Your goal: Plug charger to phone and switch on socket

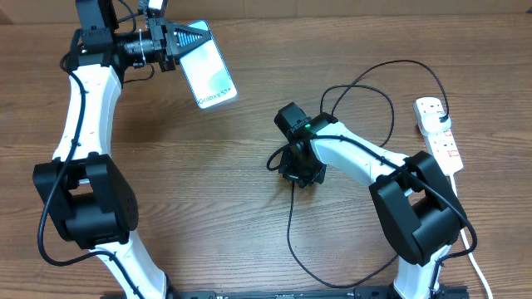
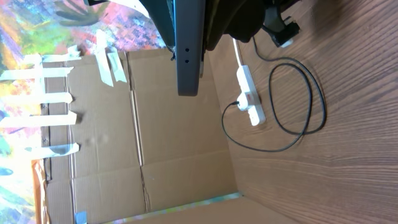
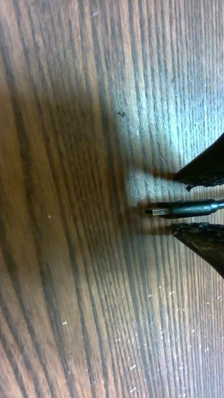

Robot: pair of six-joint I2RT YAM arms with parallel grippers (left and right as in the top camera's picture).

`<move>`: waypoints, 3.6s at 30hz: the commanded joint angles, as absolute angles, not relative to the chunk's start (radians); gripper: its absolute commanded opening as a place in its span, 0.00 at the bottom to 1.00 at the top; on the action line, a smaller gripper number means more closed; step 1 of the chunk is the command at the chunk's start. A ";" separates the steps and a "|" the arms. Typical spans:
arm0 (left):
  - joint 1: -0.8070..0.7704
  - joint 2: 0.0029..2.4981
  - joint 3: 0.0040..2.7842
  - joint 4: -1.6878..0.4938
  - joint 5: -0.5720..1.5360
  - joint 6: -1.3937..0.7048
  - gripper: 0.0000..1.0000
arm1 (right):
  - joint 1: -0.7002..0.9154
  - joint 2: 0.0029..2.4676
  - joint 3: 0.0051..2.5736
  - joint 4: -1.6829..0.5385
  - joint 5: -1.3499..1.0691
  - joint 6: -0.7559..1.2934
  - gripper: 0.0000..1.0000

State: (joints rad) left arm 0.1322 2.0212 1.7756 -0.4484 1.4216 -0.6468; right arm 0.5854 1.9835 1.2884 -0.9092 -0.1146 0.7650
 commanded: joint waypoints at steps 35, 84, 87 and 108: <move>0.128 1.988 1.798 -0.447 1.463 -0.635 0.04 | 0.595 2.004 1.314 -0.852 -0.321 0.602 0.04; 0.117 1.988 1.798 -0.333 1.494 -0.632 0.04 | 0.459 1.991 1.318 0.448 -1.380 0.688 0.04; 0.117 1.987 1.798 -0.327 1.494 -0.632 0.04 | 0.447 1.991 1.318 0.448 -1.380 0.689 0.04; 0.092 1.988 1.798 -0.309 1.515 -0.635 0.04 | 0.445 1.991 1.318 0.530 -1.343 0.732 0.04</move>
